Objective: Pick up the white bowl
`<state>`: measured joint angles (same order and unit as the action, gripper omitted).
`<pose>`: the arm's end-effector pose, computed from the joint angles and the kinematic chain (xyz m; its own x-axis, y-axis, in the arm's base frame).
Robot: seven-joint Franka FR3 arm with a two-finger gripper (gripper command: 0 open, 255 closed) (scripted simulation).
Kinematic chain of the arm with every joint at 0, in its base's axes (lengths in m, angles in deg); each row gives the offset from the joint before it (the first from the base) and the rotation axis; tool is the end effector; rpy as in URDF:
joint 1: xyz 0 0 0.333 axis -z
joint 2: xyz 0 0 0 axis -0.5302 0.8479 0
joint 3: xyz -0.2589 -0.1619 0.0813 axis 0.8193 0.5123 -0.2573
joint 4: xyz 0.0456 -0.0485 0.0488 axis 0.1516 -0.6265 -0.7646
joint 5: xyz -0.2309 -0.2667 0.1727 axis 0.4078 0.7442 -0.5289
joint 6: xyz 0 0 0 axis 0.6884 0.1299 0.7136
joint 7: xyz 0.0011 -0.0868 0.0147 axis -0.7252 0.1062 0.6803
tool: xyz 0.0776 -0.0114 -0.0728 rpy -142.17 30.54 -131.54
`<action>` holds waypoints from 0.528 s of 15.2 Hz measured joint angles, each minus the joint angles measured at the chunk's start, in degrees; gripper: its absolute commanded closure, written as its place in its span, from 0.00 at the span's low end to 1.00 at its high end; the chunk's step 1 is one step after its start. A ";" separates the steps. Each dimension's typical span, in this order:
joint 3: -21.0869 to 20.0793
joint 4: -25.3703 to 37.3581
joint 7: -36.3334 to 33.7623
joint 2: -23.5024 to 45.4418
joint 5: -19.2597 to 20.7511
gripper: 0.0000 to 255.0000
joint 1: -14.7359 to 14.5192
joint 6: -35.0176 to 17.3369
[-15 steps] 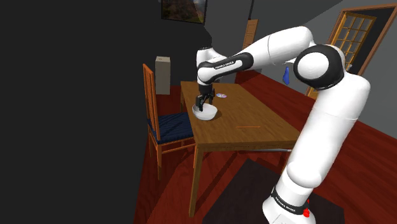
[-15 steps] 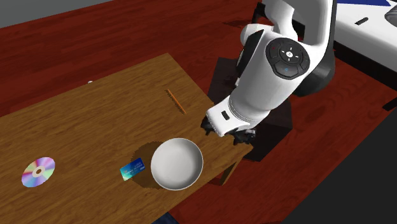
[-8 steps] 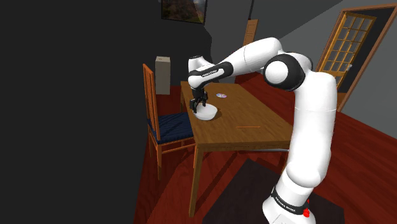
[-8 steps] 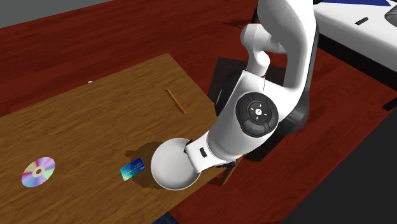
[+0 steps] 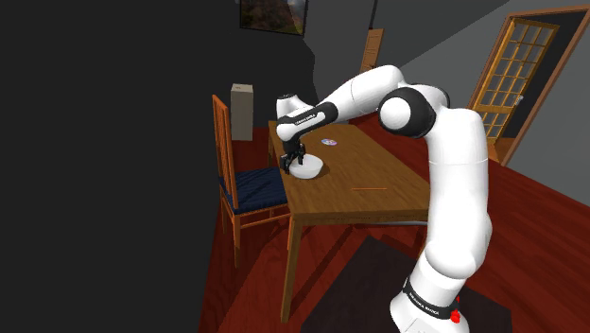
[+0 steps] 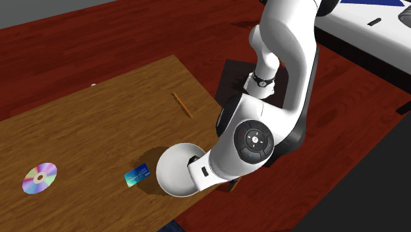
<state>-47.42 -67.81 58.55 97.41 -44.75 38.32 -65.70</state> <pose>0.6391 -0.1329 0.3555 0.9981 -0.0442 -0.0428 -0.0331 -0.9721 0.2324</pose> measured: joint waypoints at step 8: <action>0.05 -0.50 -0.10 0.47 0.08 1.00 0.10 -1.04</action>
<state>-47.37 -68.30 58.45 97.89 -44.68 38.42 -66.74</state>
